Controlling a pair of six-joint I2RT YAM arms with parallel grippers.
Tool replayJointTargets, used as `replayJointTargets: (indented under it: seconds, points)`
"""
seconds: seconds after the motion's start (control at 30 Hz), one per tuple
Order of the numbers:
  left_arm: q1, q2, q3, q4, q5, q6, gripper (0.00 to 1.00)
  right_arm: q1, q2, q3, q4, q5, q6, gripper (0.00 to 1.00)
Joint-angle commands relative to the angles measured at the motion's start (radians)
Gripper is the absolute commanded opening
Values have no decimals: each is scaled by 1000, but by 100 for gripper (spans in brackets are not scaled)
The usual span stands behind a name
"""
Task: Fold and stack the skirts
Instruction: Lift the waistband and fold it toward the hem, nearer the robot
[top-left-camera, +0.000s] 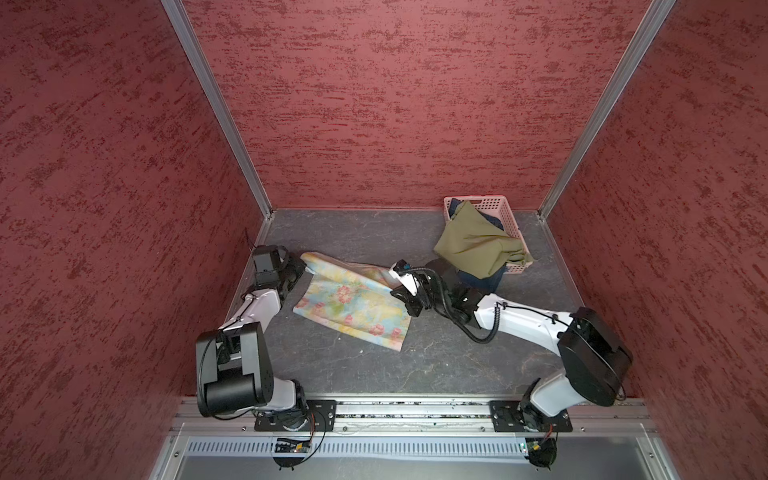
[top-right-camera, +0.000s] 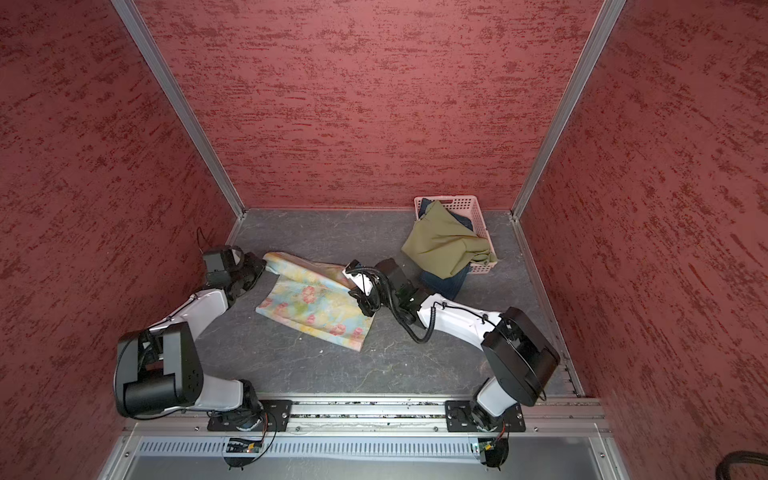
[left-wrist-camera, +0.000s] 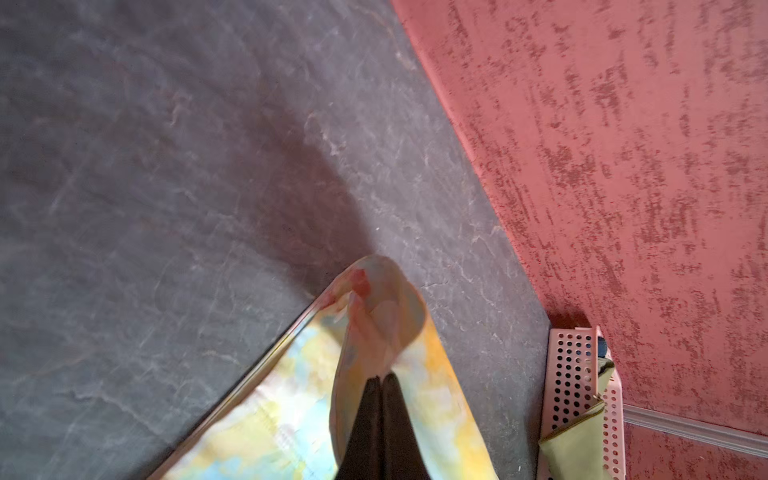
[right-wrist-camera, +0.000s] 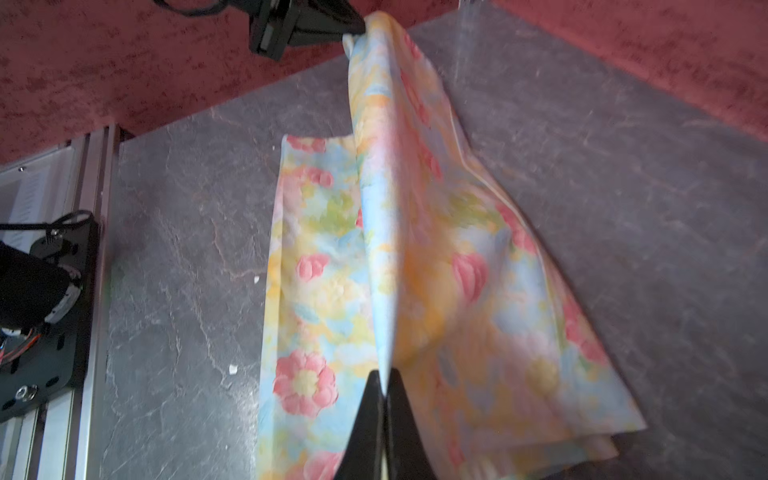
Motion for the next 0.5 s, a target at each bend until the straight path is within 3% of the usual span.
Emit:
replayJointTargets:
  seconds: [0.0, 0.17, 0.33, 0.47]
  points:
    - [24, -39, -42, 26, -49, -35, 0, 9, -2, -31, 43, 32, 30, 1]
    - [30, -116, -134, 18, -82, -90, 0, 25, 41, -39, 36, 29, 28, 2]
    - [55, -210, -194, -24, -130, -123, 10, 59, 53, -52, 53, 22, 43, 3]
    - [65, -252, -198, -81, -157, -129, 45, 95, 47, -67, 41, 32, 45, 7]
